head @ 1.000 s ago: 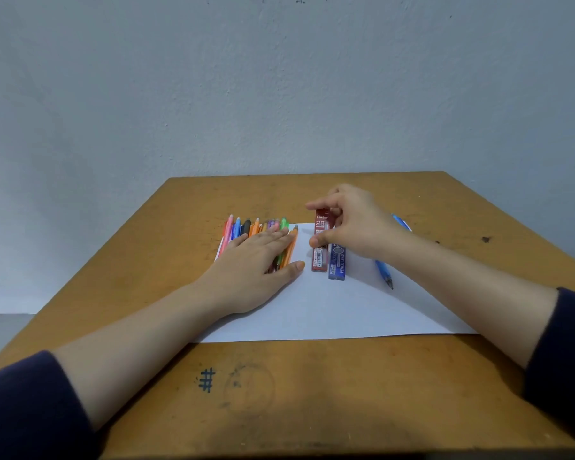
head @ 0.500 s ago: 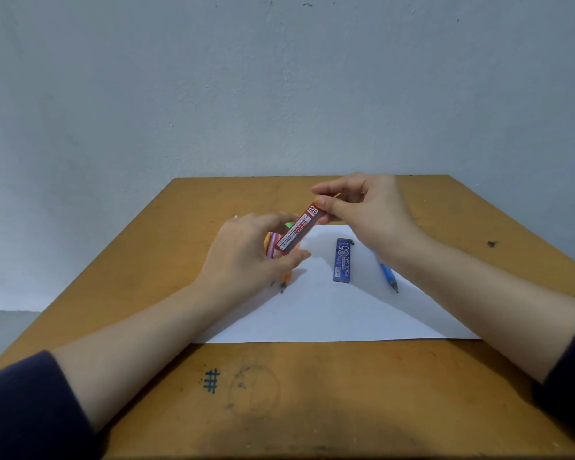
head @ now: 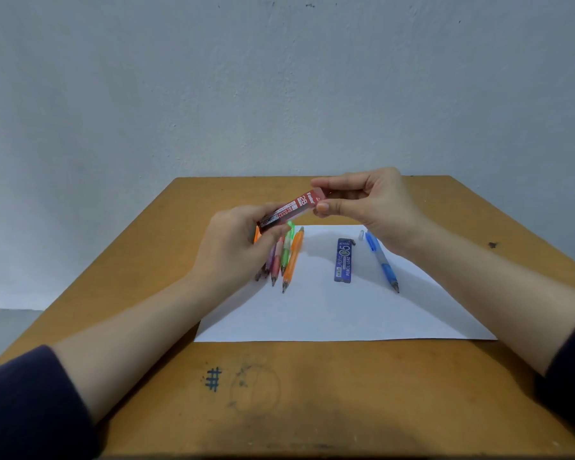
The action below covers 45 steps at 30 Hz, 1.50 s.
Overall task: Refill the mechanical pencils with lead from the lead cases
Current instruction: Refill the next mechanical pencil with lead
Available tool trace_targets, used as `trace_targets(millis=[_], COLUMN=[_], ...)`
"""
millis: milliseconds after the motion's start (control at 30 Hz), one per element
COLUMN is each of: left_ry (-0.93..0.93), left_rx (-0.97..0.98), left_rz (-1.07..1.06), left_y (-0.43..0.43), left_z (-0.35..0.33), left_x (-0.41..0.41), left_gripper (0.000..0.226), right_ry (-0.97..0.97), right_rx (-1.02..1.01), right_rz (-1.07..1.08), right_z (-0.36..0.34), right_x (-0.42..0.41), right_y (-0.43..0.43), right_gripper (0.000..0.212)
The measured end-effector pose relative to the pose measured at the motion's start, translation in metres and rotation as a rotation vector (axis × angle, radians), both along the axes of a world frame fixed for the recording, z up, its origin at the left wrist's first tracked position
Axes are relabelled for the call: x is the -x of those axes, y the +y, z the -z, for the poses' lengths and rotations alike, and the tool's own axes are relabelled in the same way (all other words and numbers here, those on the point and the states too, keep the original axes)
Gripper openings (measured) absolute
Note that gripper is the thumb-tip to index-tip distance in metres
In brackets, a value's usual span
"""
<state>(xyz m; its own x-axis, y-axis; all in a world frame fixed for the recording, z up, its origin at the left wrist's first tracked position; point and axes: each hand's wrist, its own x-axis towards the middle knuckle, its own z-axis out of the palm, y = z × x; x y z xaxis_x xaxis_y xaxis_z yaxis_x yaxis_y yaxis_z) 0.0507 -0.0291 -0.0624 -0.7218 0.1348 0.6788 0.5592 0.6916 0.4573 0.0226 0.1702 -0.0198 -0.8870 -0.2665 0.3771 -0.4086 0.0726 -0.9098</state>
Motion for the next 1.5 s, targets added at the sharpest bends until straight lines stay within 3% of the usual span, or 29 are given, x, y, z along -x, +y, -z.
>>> trace_targets(millis=[200,667,867,1133,1333,1500], left_ry=[-0.005,-0.014,0.016,0.006,-0.060,-0.225], left_rx=[0.021,0.037,0.036,-0.001,-0.007,0.024], left_rz=[-0.013,0.060,0.034,0.083,0.094,0.084], left_y=[-0.001,0.000,0.000,0.001,0.005,0.009], left_z=[-0.001,0.000,0.002,0.001,0.000,-0.002], left_x=[0.002,-0.002,0.000,0.000,-0.004,-0.011], left_gripper=[0.033,0.040,0.033,0.034,0.032,0.032], right_ry=[0.072,0.282,0.258,0.045,0.064,0.073], right_rx=[-0.057,-0.111,-0.031,0.139,0.119,0.178], right_rz=[0.017,0.106,0.030,-0.093,-0.023,0.079], right_z=[0.000,0.013,0.008,0.022,0.025,0.024], right_x=[0.002,0.009,0.010,0.004,-0.003,0.000], right_y=[0.002,0.000,0.002,-0.013,-0.018,-0.017], right_gripper=[0.031,0.035,0.032,0.031,0.020,0.014])
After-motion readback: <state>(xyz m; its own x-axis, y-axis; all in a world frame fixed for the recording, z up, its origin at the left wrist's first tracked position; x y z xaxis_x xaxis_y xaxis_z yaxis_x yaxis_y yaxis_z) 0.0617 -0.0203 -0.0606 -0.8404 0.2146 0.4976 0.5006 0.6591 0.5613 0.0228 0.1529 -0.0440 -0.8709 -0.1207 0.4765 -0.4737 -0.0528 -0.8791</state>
